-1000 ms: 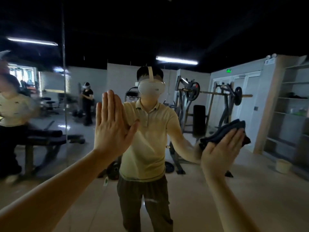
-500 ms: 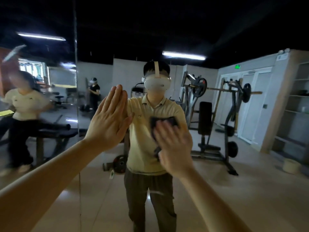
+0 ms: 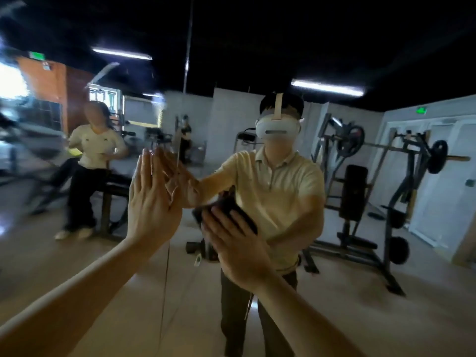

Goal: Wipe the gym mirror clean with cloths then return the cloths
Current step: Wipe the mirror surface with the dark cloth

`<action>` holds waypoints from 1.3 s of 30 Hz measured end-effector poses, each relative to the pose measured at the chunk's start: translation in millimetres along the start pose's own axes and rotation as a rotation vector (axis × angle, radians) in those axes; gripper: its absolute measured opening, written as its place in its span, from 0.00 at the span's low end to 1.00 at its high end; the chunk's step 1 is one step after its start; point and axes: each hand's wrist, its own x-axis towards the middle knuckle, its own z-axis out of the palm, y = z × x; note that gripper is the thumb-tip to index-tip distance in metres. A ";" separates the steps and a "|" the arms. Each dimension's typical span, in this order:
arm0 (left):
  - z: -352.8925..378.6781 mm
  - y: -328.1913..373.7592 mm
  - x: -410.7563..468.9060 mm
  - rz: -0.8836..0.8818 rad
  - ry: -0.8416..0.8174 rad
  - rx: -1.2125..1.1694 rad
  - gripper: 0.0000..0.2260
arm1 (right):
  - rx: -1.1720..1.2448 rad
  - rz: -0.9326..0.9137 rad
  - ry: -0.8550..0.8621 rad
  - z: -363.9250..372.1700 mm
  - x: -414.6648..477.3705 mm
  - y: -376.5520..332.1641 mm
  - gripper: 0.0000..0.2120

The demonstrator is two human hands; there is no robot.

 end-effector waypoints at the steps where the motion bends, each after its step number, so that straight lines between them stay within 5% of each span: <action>1: -0.7 -6.4 -3.3 -0.047 -0.043 0.018 0.35 | -0.004 -0.113 -0.094 2.7 -9.7 -9.8 0.28; 4: -4.5 -22.4 -11.2 -0.054 -0.194 0.083 0.39 | -0.043 -0.152 -0.120 -13.0 -8.0 7.1 0.28; 9: -8.2 -34.5 -11.7 0.021 -0.230 0.131 0.41 | 0.042 0.416 0.254 -63.1 78.8 94.1 0.31; 12: -7.0 -39.0 -11.7 0.037 -0.223 0.139 0.40 | 0.025 0.515 0.326 -57.3 103.7 83.8 0.33; 16: -4.9 -46.1 -13.8 0.070 -0.207 0.128 0.39 | -0.009 0.163 0.198 1.6 67.2 2.9 0.33; 20: -7.3 -45.1 -13.2 0.065 -0.234 0.132 0.38 | -0.050 -0.368 -0.172 26.5 -1.0 -51.1 0.31; 22: -10.0 -43.7 -12.6 0.069 -0.255 0.141 0.38 | -0.083 -0.441 -0.224 13.5 -5.7 -41.0 0.26; 25: -14.3 -41.8 -10.5 0.051 -0.289 0.127 0.40 | -0.079 -0.230 -0.043 -21.1 35.3 14.3 0.27; 29: -15.5 -43.2 -12.0 0.071 -0.311 0.162 0.41 | -0.099 0.343 0.213 -72.4 115.2 105.3 0.31; 32: -16.4 -50.5 -11.0 0.088 -0.305 0.168 0.42 | -0.045 0.578 0.341 -79.7 155.4 93.9 0.33; 34: -16.7 -56.2 -9.4 0.097 -0.313 0.177 0.43 | -0.033 0.484 0.313 -59.7 154.2 58.9 0.33; 39: -19.8 -57.9 -6.9 0.113 -0.311 0.159 0.41 | -0.042 -0.219 -0.091 -5.2 58.5 -32.5 0.30</action>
